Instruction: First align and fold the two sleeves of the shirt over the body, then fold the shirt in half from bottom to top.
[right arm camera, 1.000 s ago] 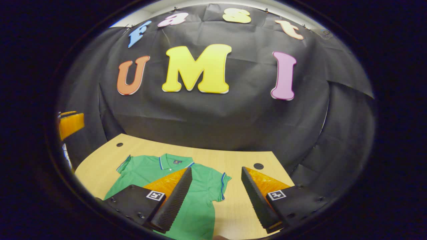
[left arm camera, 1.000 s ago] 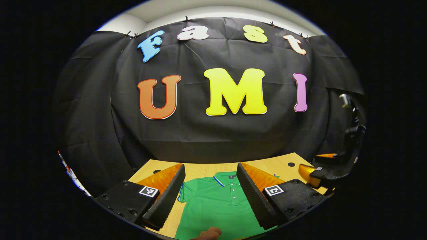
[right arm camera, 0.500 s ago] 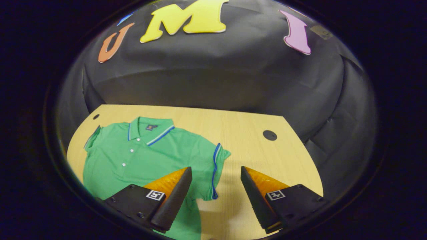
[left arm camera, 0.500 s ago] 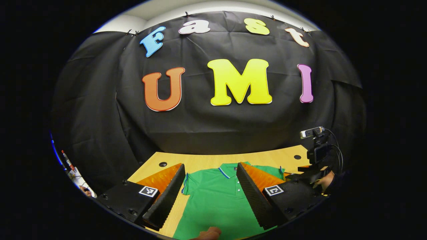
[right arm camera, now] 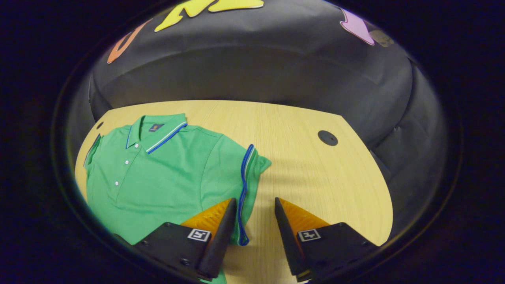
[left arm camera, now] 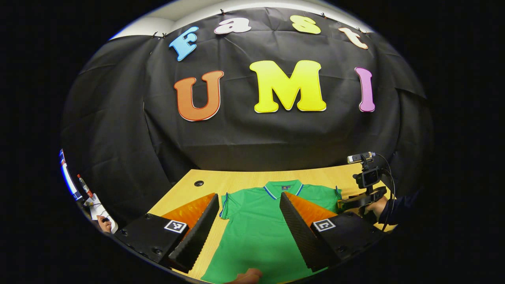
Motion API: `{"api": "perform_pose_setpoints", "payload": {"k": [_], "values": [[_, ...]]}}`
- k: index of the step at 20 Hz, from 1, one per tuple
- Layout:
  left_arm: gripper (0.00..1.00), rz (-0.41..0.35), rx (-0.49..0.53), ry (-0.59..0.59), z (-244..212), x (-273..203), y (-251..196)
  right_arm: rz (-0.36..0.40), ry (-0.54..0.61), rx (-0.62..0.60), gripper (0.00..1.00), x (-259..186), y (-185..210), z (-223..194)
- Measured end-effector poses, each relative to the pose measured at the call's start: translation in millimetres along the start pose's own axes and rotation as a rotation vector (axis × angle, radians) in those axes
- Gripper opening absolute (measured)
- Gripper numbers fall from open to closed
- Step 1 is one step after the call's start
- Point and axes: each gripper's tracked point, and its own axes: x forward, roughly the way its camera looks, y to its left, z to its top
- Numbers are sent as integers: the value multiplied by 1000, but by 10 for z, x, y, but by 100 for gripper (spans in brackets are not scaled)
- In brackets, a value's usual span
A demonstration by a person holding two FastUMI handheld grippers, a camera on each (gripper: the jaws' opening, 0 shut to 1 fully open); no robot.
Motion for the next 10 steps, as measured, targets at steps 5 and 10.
{"api": "perform_pose_setpoints", "payload": {"k": [5, 10], "values": [[100, 20, -6, 13, -48, -54, 91, 43, 16, 7, 31, -1, 120, -1], [100, 54, -16, 33, -140, -152, 240, 66, 35, 27, 4, -5, 122, 12]]}}
